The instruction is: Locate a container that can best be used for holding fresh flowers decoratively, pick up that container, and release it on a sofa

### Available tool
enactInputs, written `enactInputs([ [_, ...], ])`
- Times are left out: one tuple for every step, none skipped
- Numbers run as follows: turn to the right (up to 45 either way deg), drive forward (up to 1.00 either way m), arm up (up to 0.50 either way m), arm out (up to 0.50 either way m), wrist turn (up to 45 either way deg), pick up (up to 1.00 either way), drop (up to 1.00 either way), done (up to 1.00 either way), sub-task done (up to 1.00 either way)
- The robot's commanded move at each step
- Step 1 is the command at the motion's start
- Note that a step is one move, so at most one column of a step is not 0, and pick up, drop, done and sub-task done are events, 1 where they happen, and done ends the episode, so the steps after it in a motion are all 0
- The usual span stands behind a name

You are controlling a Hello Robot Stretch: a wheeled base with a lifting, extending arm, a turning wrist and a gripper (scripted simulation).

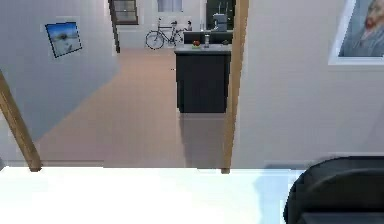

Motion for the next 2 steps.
enactInputs([
  [-45.0,0.0,0.0,0.0,0.0,0.0,0.0,0.0,0.0],
  [-42.0,0.0,0.0,0.0,0.0,0.0,0.0,0.0,0.0],
])
